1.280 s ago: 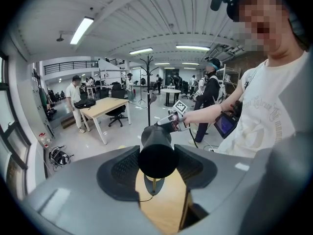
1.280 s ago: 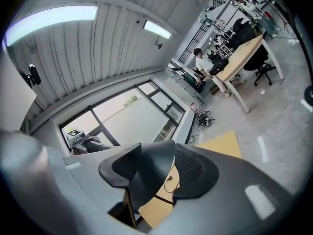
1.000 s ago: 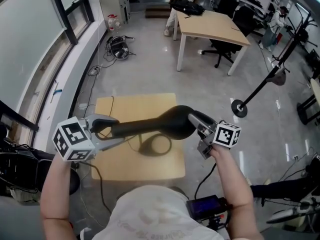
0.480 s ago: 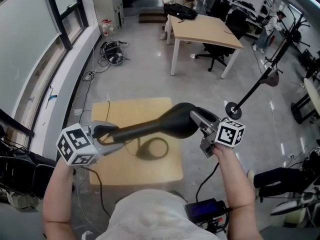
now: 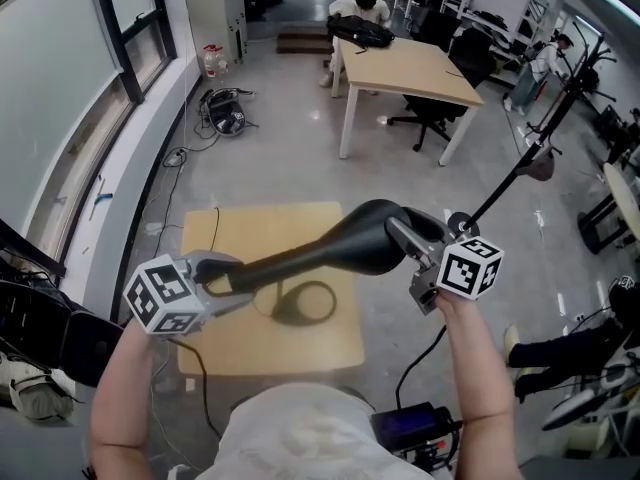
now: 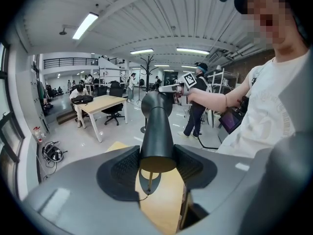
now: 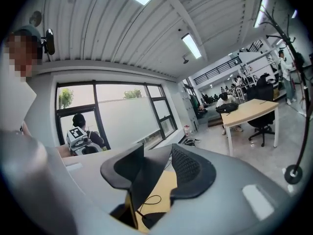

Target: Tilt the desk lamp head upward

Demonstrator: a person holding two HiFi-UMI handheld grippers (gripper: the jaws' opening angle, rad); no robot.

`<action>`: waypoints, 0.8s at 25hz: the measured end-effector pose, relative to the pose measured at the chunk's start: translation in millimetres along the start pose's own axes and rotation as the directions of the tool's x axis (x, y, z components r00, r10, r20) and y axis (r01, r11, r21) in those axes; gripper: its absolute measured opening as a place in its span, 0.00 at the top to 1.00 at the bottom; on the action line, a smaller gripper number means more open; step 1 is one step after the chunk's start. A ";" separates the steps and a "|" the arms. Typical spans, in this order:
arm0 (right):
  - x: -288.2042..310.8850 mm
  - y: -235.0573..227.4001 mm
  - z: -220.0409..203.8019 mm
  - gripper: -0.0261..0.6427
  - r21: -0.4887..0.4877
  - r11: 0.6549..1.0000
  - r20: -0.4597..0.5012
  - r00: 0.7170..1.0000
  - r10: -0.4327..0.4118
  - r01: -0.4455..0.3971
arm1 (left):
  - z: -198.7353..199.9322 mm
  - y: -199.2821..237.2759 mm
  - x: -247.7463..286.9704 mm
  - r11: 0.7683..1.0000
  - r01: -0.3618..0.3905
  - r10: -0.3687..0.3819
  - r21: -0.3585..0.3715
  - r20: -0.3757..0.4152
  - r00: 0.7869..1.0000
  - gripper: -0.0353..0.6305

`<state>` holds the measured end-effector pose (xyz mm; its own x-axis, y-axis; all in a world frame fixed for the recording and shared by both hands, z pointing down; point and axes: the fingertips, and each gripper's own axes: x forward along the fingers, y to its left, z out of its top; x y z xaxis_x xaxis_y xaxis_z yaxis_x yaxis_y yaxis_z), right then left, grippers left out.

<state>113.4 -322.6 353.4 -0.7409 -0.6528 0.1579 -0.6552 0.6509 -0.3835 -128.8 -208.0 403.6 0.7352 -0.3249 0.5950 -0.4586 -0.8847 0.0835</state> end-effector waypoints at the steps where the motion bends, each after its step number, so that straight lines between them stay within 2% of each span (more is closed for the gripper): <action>1: -0.4 1.9 3.0 0.67 -0.016 1.000 0.000 1.000 -0.002 0.002 | -1.6 0.5 2.0 1.000 0.002 -0.002 0.000 0.000 1.000 0.62; 8: -14.7 33.5 19.5 0.68 -0.130 0.992 0.016 1.000 -0.004 0.006 | -19.7 -15.1 8.7 1.000 0.024 -0.024 -0.002 -0.002 1.000 0.62; 16: -6.1 48.8 44.3 0.69 -0.206 0.979 0.020 1.000 -0.011 0.015 | -22.5 -5.6 14.8 0.997 0.070 -0.070 -0.010 -0.005 0.998 0.62; 20: 2.2 47.2 53.7 0.69 -0.231 0.973 0.031 0.999 -0.013 0.020 | -18.1 8.1 13.4 0.998 0.060 -0.060 0.007 -0.002 0.998 0.62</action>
<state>88.8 -314.2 286.8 -0.7273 -0.6729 0.1348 -0.6862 0.7097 -0.1596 -131.7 -213.5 426.6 0.7602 -0.2710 0.5905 -0.4105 -0.9048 0.1134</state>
